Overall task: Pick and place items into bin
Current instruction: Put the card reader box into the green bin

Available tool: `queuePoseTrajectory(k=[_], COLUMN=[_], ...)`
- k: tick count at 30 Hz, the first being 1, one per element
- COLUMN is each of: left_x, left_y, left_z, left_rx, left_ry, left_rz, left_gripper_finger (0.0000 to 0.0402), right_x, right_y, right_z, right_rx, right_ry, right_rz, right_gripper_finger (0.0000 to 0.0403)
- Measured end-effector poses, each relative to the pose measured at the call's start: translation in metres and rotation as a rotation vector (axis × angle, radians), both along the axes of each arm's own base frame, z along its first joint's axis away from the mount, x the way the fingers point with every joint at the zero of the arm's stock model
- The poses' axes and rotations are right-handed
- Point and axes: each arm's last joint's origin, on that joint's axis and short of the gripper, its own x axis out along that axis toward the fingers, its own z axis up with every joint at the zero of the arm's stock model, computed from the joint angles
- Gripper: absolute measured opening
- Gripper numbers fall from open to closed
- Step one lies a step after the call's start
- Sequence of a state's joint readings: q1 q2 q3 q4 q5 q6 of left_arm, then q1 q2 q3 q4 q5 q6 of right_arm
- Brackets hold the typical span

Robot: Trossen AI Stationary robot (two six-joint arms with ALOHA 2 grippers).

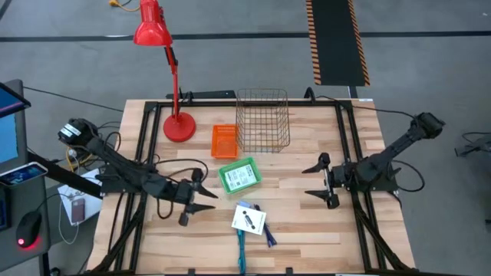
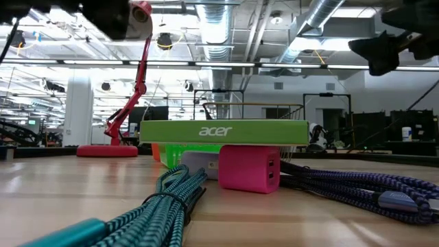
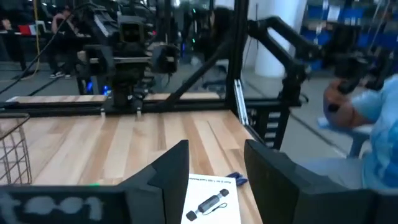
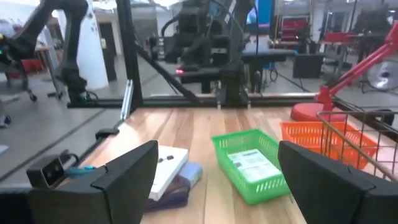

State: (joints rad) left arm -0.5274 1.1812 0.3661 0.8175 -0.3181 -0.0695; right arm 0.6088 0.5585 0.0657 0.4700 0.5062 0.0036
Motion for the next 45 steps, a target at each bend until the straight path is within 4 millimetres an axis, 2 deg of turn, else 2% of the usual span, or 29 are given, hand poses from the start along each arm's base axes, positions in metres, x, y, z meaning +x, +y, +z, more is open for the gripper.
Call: queuePoseTrajectory(k=[4,10,17,25,38,45], left_x=[-0.007,-0.010,-0.010,-0.010,-0.010,-0.010], left_y=[0.004,0.006,0.006,0.005,0.005,0.005], left_z=[-0.009,-0.014,-0.014,-0.014,-0.014,-0.014], left_rx=[-0.038,-0.049,-0.064,-0.075,-0.068,-0.068], left_ry=[-0.018,-0.011,-0.008,-0.006,-0.008,-0.007], left_rz=[0.000,0.000,0.000,-0.026,-0.026,-0.026], left_gripper_finger=[0.0144,0.0144,0.0144,0.0144,0.0144,0.0144], right_x=[0.003,0.010,0.022,0.036,0.061,0.076], right_y=[0.014,0.039,0.058,0.068,0.096,0.108], right_z=[0.010,0.014,-0.001,-0.027,-0.045,-0.055], right_rx=[-0.063,-0.268,-0.538,-0.814,-0.947,-1.125], right_ry=[0.015,0.109,0.237,0.343,0.415,0.448], right_rz=[0.004,-0.050,-0.119,-0.087,-0.055,-0.013], right_gripper_finger=[0.0309,0.0292,0.0291,0.0291,0.0291,0.0291])
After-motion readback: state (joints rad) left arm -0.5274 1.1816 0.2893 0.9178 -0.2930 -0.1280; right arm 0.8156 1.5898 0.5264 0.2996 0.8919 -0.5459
